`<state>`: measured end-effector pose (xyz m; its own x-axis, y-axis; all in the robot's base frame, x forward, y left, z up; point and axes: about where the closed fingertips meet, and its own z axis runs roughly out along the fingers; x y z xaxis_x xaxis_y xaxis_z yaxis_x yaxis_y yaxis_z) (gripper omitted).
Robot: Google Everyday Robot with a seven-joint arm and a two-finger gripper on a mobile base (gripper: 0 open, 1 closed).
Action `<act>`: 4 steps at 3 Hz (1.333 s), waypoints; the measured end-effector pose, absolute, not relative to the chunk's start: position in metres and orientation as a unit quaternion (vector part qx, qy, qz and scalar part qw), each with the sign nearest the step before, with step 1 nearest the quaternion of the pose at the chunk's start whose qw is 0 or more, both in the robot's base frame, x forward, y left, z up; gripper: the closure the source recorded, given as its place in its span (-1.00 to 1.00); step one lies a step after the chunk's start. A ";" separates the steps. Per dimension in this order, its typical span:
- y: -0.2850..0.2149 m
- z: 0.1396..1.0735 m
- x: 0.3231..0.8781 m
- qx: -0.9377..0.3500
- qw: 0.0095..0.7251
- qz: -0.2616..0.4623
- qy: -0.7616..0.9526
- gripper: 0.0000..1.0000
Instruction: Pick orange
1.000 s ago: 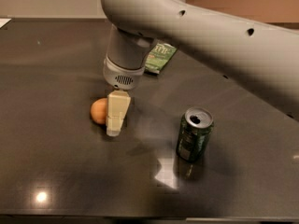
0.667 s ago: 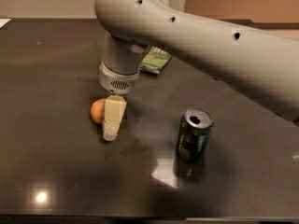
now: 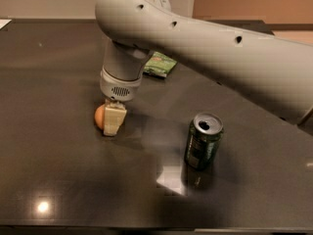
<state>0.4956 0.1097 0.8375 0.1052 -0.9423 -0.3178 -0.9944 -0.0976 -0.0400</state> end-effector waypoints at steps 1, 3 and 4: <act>0.112 0.844 0.498 -0.731 0.128 0.117 0.660 0.26; 0.102 0.895 0.512 -0.730 0.132 0.131 0.658 1.00; 0.086 0.952 0.518 -0.734 0.142 0.138 0.650 1.00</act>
Offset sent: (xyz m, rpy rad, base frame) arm 0.0167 -0.0060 0.0545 0.0708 0.0329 -0.0021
